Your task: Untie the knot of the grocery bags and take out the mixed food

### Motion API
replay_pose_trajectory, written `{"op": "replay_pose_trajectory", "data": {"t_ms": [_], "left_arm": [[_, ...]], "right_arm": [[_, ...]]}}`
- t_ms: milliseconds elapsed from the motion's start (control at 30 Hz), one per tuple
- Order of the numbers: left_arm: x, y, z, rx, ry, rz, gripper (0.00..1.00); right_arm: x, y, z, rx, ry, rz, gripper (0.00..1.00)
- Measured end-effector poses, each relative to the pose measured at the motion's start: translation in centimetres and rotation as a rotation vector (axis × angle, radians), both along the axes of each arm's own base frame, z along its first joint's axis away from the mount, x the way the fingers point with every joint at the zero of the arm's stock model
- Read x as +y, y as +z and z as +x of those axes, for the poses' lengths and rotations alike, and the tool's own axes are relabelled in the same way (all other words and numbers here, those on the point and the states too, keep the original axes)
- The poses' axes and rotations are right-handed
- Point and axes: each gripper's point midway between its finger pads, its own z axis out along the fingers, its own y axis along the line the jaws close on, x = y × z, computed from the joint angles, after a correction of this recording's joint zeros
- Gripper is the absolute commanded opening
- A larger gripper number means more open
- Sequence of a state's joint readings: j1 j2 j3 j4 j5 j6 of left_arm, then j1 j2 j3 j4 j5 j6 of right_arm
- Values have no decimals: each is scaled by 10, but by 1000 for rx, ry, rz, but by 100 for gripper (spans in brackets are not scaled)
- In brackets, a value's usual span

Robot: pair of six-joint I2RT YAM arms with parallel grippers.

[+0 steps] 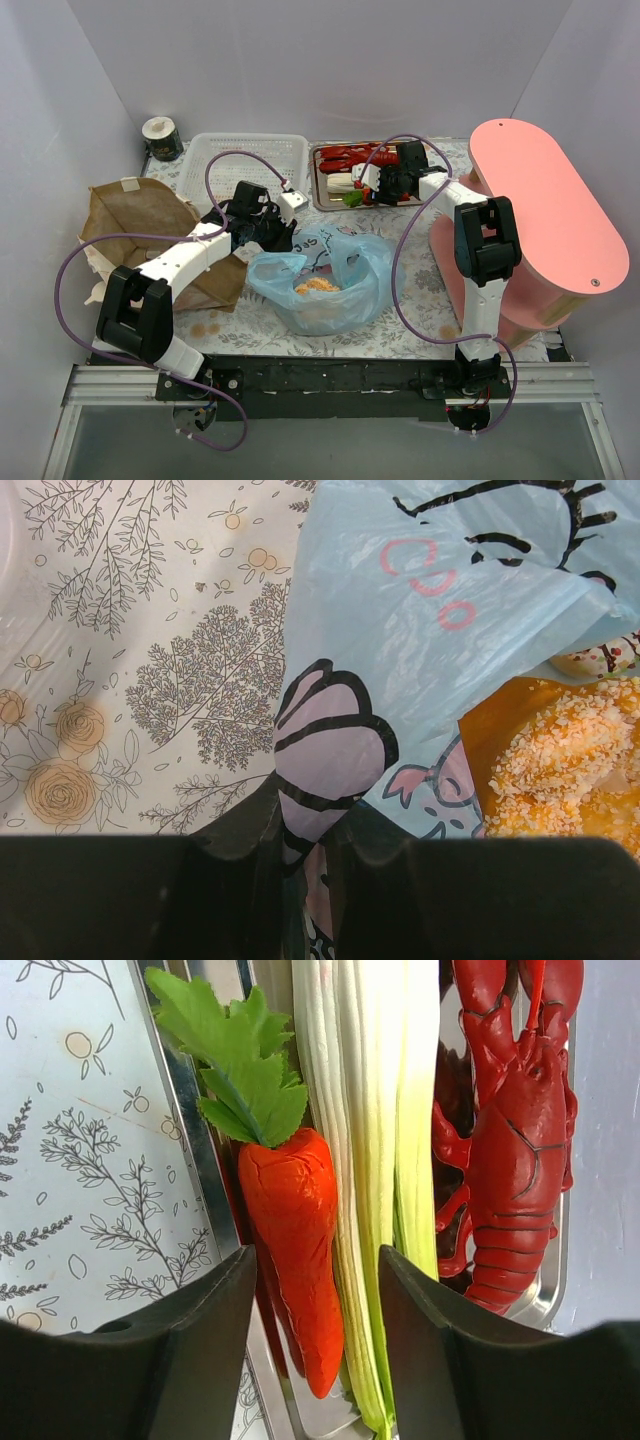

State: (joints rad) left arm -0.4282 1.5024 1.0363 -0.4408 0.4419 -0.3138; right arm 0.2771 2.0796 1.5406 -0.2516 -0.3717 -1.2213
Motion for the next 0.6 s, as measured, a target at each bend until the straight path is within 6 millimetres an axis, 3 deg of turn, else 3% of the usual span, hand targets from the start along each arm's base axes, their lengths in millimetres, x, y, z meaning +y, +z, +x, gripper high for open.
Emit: {"op": "replay_pose_trajectory", "data": {"t_ms": [433,600], "left_arm": [[0,0,0,-3,-2,1,15],[4,0,6,-32,5,27,15]], "right_arm": [[1,1,0,27,-50,34,60],[4,9,-12,114,-134,94,61]]}}
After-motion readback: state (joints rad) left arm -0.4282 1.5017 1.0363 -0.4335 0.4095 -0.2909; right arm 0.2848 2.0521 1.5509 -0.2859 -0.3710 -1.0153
